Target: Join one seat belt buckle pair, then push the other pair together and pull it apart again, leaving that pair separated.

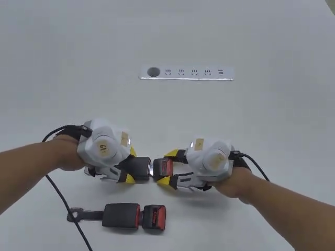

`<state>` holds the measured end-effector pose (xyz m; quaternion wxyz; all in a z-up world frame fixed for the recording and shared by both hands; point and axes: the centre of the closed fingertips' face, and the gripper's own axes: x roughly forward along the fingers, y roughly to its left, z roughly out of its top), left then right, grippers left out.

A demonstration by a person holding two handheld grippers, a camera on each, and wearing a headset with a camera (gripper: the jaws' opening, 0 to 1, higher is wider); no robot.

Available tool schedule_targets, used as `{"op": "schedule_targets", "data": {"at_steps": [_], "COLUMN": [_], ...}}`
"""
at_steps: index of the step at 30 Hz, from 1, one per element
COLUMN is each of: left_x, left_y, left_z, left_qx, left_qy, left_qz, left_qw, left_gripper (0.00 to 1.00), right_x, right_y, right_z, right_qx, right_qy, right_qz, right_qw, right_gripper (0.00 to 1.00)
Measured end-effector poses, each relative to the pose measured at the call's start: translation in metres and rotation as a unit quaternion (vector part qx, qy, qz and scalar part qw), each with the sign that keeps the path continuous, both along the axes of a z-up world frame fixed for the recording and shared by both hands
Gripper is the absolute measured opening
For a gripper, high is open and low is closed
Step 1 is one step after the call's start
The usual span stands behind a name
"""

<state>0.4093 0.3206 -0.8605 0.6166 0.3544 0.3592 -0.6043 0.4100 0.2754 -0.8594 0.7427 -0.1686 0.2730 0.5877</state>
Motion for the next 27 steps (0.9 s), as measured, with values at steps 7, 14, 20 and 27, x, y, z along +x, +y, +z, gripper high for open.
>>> {"op": "schedule_targets", "data": {"at_steps": [7,14,20,27], "left_x": [-0.0002,-0.0004,-0.0005,-0.0007], "left_y": [0.0003,0.0005,0.0006,0.0005], "left_z": [-0.0005,-0.0007,-0.0007,-0.0011], "left_qx": [0.003,0.004,0.005,0.008], "left_qy": [0.000,0.000,0.000,-0.001], "left_qz": [-0.001,-0.002,-0.002,-0.003], "left_qw": [1.0000,1.0000,1.0000,1.0000], "left_gripper": [0.34,0.34,0.34,0.34], "right_x": [0.0002,0.0003,0.0002,0.0006], "right_y": [0.0005,0.0007,0.0010,0.0008], "right_z": [-0.0001,-0.0004,0.0000,-0.0006], "right_qx": [-0.001,-0.003,-0.005,-0.006], "right_qy": [0.000,-0.001,-0.002,-0.003], "right_qz": [-0.001,-0.002,-0.004,-0.004], "right_qw": [1.0000,1.0000,1.0000,1.0000], "right_gripper": [0.36,0.36,0.36,0.36]}}
